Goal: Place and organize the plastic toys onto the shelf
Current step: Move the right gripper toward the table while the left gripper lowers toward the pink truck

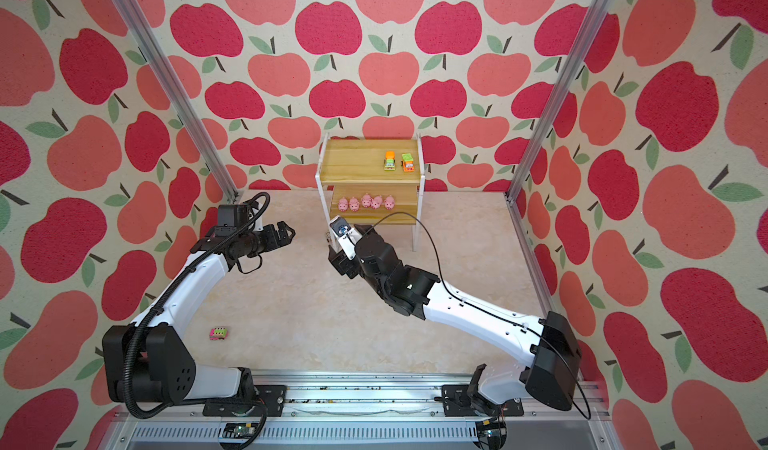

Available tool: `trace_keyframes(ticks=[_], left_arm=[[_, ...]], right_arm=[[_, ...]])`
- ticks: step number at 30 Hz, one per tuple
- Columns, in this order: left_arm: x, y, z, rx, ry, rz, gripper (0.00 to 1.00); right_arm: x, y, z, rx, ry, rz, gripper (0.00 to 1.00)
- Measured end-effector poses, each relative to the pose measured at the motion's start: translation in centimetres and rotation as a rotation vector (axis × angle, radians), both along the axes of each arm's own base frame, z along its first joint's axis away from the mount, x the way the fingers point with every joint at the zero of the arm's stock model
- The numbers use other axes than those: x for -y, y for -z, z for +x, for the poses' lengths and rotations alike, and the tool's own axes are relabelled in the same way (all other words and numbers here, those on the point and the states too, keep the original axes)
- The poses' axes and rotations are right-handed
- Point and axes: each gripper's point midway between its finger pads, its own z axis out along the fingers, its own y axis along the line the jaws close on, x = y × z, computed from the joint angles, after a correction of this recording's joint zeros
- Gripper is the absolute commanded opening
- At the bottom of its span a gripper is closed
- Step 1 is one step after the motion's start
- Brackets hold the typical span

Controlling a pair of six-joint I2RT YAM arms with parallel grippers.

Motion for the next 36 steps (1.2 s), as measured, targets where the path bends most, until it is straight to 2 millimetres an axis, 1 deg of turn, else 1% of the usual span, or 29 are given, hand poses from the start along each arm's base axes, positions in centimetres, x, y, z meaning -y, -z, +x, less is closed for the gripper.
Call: trace_keyframes(ticks=[3,4,6,8,11,15,18,20,22,24,27,30,33,36], left_arm=[[-2.7,1.9,0.5,-0.056,-0.102,0.015,0.99],[-3.4,2.8,0.6,-0.085,-0.134,0.020,0.99],[-4.5,4.2,0.7,-0.150,-0.180,0.031,0.99],[-5.4,5.1,1.0,-0.209,-0.223,0.038,0.99],[-6.9,5.2,0.6,-0.257,-0.300,0.049,0.99],[-9.1,3.8,-1.3,-0.271,-0.417,0.069,0.99],[-10.7,2.3,-3.2,-0.273,-0.509,0.083,0.99],[-11.7,2.0,-4.8,-0.291,-0.578,0.091,0.99],[-13.0,2.8,-7.2,-0.344,-0.668,0.100,0.99],[-14.0,4.0,-9.8,-0.415,-0.746,0.113,1.00],[-14.5,6.3,-13.8,-0.521,-0.846,0.112,0.96],[-14.9,7.8,-17.4,-0.591,-0.942,0.086,0.93],[-15.2,8.1,-19.8,-0.610,-1.034,0.057,0.91],[-15.5,8.4,-21.1,-0.618,-1.096,0.032,0.88]], right_arm=[[-2.4,5.9,-2.6,-0.068,-0.119,-0.078,0.81],[-3.4,7.4,-3.5,-0.089,-0.164,-0.098,0.81],[-5.4,9.6,-5.2,-0.122,-0.250,-0.119,0.81],[-7.3,11.5,-6.9,-0.148,-0.339,-0.128,0.80],[-9.9,15.2,-9.0,-0.184,-0.470,-0.157,0.80],[-13.2,19.6,-10.5,-0.223,-0.615,-0.194,0.80],[-15.8,20.9,-10.9,-0.230,-0.690,-0.185,0.79],[-17.1,20.9,-11.0,-0.228,-0.725,-0.164,0.79],[-18.2,20.4,-11.1,-0.225,-0.754,-0.139,0.78],[-18.8,19.8,-11.0,-0.219,-0.772,-0.117,0.78],[-18.9,19.4,-10.6,-0.217,-0.783,-0.094,0.77],[-18.7,19.3,-10.1,-0.225,-0.782,-0.086,0.76],[-18.1,20.0,-9.7,-0.242,-0.774,-0.087,0.76],[-17.0,21.5,-9.1,-0.278,-0.751,-0.107,0.76]])
